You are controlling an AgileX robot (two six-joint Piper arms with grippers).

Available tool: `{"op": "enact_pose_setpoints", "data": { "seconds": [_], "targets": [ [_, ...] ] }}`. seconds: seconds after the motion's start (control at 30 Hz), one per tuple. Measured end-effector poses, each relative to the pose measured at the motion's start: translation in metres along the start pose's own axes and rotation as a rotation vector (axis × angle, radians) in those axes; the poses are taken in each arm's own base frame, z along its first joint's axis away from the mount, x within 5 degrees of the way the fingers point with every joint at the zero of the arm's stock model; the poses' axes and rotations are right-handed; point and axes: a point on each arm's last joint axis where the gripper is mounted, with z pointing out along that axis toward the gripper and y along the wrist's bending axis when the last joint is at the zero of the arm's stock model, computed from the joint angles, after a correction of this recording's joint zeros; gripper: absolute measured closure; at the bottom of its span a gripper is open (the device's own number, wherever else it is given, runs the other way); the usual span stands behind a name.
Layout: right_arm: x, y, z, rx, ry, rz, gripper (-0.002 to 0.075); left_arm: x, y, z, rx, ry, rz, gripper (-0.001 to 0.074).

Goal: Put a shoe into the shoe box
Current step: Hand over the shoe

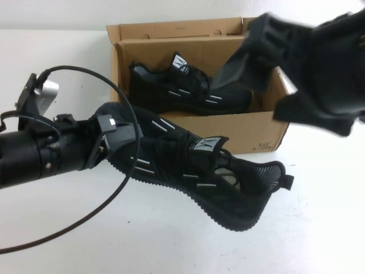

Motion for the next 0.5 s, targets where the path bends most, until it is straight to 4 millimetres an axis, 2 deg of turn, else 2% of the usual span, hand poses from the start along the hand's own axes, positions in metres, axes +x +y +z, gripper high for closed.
{"op": "enact_pose_setpoints", "data": {
  "seconds": [0.27, 0.37, 0.5],
  "targets": [
    [0.008, 0.006, 0.043, 0.031, 0.155, 0.128, 0.005, 0.001, -0.003, -0.001, 0.029, 0.011, -0.008, 0.0589],
    [0.007, 0.007, 0.053, 0.035, 0.156, 0.159, 0.005, 0.0, -0.009, -0.006, 0.042, -0.005, 0.0, 0.0589],
    [0.006, 0.008, 0.057, 0.032, 0.152, 0.195, 0.005, -0.009, -0.025, -0.015, 0.077, -0.05, 0.041, 0.0589]
  ]
}}
